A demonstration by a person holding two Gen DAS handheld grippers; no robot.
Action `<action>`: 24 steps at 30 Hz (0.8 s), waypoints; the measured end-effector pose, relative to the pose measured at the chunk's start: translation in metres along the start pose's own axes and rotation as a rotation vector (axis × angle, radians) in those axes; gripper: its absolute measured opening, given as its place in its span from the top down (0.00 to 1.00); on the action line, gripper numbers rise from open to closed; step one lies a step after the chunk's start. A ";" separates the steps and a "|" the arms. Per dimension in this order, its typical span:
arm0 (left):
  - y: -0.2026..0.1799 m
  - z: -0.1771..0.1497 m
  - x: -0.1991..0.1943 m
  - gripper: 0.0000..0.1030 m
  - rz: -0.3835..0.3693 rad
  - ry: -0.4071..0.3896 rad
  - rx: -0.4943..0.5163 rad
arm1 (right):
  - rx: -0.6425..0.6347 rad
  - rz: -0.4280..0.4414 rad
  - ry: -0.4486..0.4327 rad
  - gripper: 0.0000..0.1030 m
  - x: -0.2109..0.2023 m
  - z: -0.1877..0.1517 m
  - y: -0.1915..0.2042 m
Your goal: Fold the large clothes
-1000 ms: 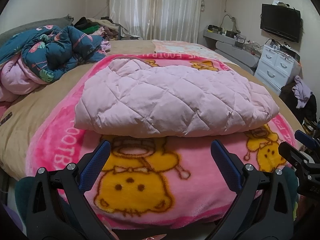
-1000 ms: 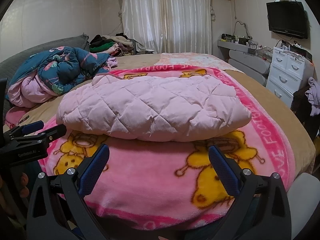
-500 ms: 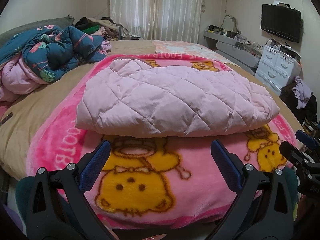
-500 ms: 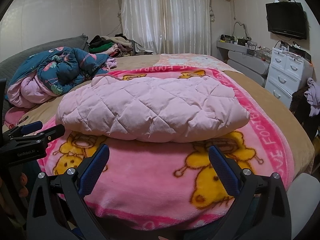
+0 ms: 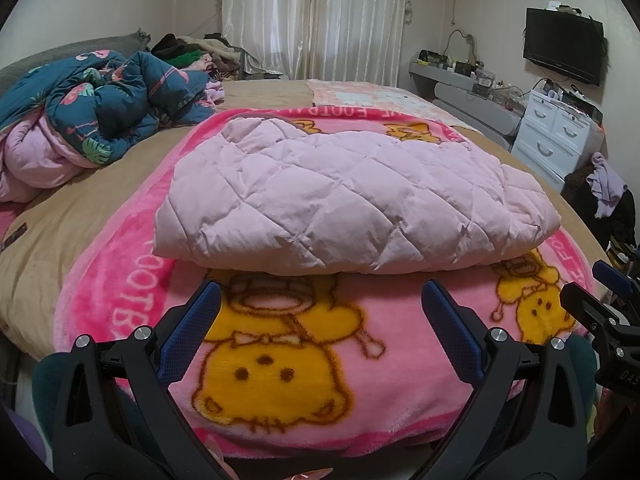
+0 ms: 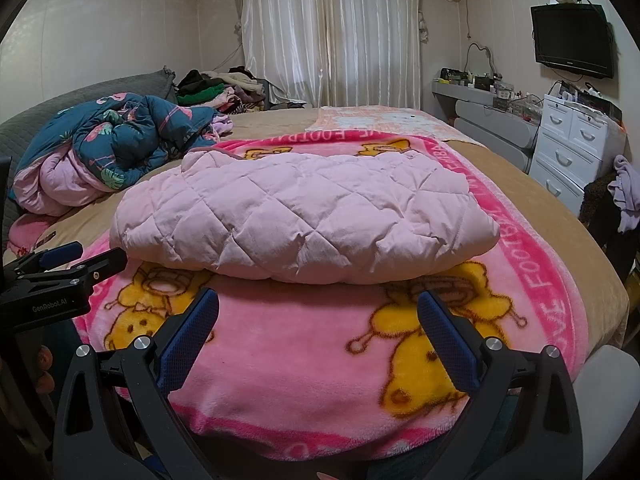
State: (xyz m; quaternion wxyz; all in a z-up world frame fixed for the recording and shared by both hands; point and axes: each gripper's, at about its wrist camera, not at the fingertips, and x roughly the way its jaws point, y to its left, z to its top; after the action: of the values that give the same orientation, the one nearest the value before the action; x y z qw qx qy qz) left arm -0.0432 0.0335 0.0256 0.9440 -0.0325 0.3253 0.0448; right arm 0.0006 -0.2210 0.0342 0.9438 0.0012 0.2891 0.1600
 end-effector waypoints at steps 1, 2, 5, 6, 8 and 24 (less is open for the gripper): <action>0.000 0.000 0.000 0.09 -0.002 0.000 0.000 | 0.000 -0.001 0.001 0.04 0.000 0.000 0.000; 0.000 0.000 0.000 0.09 0.000 0.001 0.000 | 0.000 -0.002 0.001 0.04 0.000 0.000 0.000; 0.000 0.000 0.000 0.09 0.002 0.000 0.002 | -0.003 -0.001 0.000 0.04 0.000 0.000 0.000; 0.000 0.001 0.000 0.09 0.001 0.000 0.001 | -0.002 -0.001 0.000 0.04 0.000 0.000 0.000; 0.000 0.000 0.000 0.09 0.000 -0.001 0.001 | 0.000 -0.001 0.000 0.04 0.000 0.000 -0.001; 0.004 -0.001 -0.001 0.09 0.007 -0.006 0.005 | -0.006 -0.006 0.000 0.04 0.000 0.001 -0.002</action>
State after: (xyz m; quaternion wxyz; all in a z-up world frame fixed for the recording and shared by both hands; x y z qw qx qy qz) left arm -0.0455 0.0377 0.0255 0.9449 -0.0290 0.3227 0.0474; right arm 0.0014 -0.2234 0.0347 0.9443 -0.0025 0.2885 0.1583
